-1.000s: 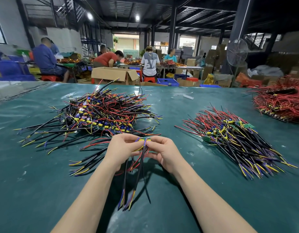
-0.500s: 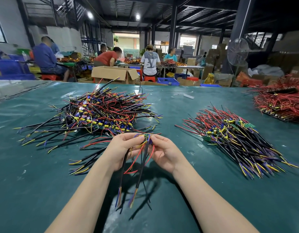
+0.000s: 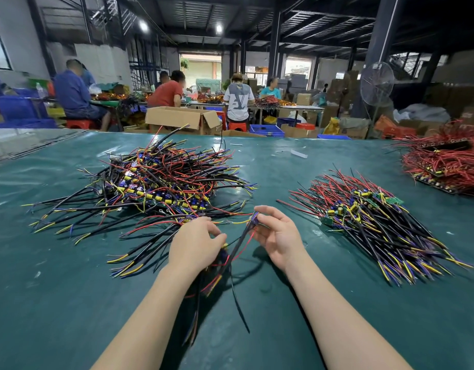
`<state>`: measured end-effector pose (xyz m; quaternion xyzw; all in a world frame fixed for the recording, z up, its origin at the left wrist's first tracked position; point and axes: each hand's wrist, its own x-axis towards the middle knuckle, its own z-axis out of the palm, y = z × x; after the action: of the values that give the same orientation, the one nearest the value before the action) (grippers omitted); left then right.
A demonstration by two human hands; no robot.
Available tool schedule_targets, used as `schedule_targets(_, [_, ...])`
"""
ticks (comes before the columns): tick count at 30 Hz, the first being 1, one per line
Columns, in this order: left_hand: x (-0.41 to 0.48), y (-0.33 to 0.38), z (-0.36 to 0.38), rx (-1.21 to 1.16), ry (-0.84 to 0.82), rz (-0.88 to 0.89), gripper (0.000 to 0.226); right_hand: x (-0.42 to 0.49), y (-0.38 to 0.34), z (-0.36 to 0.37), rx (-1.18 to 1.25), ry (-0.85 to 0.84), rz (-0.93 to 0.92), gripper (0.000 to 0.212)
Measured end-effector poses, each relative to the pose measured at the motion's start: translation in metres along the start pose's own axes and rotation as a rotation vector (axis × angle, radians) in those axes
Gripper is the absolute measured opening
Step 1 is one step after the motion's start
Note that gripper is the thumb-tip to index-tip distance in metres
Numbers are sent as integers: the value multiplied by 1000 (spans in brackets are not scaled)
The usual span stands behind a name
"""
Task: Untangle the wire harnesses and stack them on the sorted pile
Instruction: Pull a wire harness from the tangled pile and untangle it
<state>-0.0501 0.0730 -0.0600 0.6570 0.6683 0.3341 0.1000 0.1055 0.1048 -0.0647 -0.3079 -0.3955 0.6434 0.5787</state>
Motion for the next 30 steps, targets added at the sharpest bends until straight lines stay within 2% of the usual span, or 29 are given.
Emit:
schedule_targets(3, [0,5,-5,-77,128,94,20,0,0,2,-52,-21,-2,26])
schedule_targets(5, [-2,11,-8,-206,156,110,25,0,0,2,-89,-47,9,26])
schedule_targets(7, [-4,17,-10,-374,63,102,13,0,-1,2,-115,-62,3,26])
schedule_targets(8, [-4,19,-9,-403,2,100,16,0,0,2,-131,-63,-2,26])
schedule_targets(9, [-5,21,-8,-389,-47,117,24,-1,0,2,-152,-61,-4,26])
schedule_targets(11, [-5,23,-6,-360,-74,137,20,-2,0,5,-187,-51,6,24])
schedule_targets(13, [-3,23,-7,-393,-90,68,15,-2,0,6,-176,-36,13,21])
schedule_targets(16, [-4,24,-14,-727,-287,-194,30,-4,-2,5,-45,-47,48,21])
schedule_targets(18, [-2,24,-19,-852,-311,-300,42,-5,-3,6,2,-70,119,23])
schedule_targets(20, [-1,24,-21,-870,-286,-310,35,-7,-3,9,-62,-99,178,22])
schedule_targets(24, [-8,30,-13,-800,-364,-236,10,-6,2,11,-180,-176,176,29])
schedule_targets(26, [-9,31,-11,-790,-338,-230,10,-6,4,12,-158,-186,178,33])
schedule_targets(30, [-5,29,-15,-1030,-271,-310,16,-4,-2,7,39,-179,161,27])
